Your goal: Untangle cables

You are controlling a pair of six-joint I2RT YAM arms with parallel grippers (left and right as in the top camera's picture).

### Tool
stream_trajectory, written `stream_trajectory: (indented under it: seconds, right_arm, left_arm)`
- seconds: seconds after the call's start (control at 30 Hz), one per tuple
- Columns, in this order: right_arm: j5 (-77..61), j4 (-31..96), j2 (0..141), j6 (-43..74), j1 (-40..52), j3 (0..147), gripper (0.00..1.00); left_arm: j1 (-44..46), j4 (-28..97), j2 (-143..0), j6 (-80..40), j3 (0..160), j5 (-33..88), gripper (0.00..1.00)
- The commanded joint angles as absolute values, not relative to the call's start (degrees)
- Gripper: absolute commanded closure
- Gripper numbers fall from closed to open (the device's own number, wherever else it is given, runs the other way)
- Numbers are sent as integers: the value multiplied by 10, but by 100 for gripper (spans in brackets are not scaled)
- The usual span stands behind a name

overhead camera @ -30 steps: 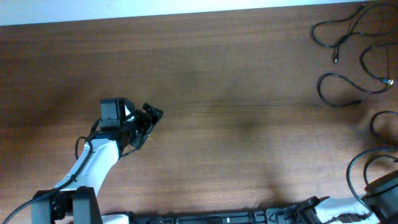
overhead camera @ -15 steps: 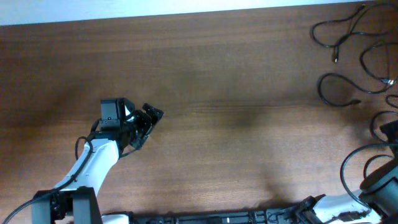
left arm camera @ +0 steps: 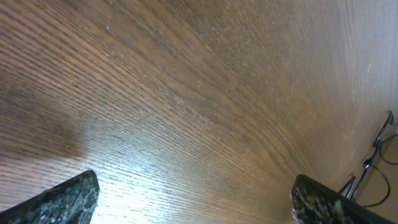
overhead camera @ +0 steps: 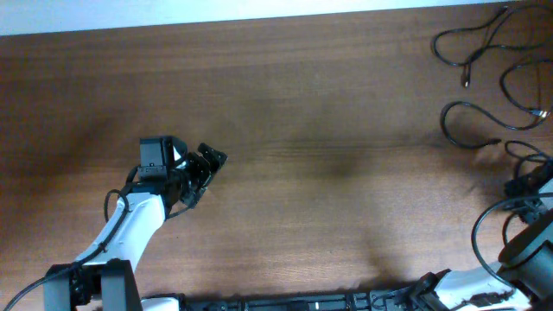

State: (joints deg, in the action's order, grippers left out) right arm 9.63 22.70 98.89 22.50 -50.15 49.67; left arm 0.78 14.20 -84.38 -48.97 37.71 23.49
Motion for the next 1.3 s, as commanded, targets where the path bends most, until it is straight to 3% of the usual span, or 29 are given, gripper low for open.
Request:
stream_trajectory:
  seconds: [0.0, 0.03, 0.3, 0.63, 0.7, 0.77, 0.8, 0.87, 1.03, 1.27]
  right_arm:
    - [-1, 215, 1022, 223, -502, 455, 91]
    - [-21, 203, 1022, 223, -502, 455, 95]
    - [-156, 90, 1022, 223, -502, 455, 95]
    - [-161, 2, 1022, 223, -502, 456, 95]
    - [-175, -5, 1021, 215, -502, 458, 78]
    - [-230, -5, 1016, 186, -502, 466, 48]
    - [-248, -5, 1011, 186, -502, 470, 28]
    - [-295, -4, 990, 186, -502, 484, 1]
    - [-340, 14, 877, 183, -483, 491, 1]
    - [-338, 77, 689, 145, -343, 491, 1]
  left_arm:
    - [6, 142, -839, -479, 376, 226, 1]
    - [6, 142, -839, -479, 376, 226, 1]
    - [6, 143, -839, -479, 376, 227, 1]
    - [6, 143, -839, -479, 376, 227, 1]
    - [6, 143, -839, -479, 376, 227, 1]
    - [6, 143, -839, -479, 376, 227, 1]
    - [6, 142, -839, -479, 376, 227, 1]
    - [6, 142, -839, -479, 376, 227, 1]
    - [6, 138, -839, -479, 376, 226, 1]
    - [6, 141, -839, -479, 376, 226, 1]
